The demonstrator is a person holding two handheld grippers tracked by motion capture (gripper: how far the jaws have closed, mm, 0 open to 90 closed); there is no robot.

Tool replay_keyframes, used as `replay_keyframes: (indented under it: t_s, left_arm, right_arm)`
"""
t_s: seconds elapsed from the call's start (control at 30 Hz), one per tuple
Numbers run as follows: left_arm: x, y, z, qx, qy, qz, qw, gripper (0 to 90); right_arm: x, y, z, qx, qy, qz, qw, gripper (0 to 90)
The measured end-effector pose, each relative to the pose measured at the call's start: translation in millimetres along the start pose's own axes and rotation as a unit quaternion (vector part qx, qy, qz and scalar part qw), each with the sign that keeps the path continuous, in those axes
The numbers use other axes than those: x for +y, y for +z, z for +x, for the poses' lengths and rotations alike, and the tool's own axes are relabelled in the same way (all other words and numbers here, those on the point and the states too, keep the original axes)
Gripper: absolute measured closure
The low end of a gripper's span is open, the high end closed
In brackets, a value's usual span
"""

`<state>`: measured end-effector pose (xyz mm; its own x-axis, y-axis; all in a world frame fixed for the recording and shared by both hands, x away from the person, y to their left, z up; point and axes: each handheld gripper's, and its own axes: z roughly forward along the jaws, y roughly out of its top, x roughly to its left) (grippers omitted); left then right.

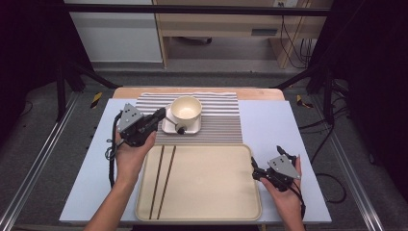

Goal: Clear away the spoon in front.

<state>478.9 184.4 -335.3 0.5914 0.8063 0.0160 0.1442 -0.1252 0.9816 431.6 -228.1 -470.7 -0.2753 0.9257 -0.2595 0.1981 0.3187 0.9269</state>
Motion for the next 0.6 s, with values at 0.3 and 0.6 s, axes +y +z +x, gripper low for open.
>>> replay_keyframes:
  t_s: [0.3, 0.6]
  left_arm:
    - [-21.0, -28.5, -17.0, -0.053, -0.015, 0.021, 0.9983, 89.0]
    - [-36.8, -53.8, -21.1, -0.066, -0.011, 0.035, 0.9971, 89.0]
  right_arm:
    - [1.2, -1.1, 2.9, -0.003, -0.002, -0.004, 1.0, 6.7]
    - [0.5, -0.5, 4.0, 0.0, -0.005, -0.005, 1.0, 6.4]
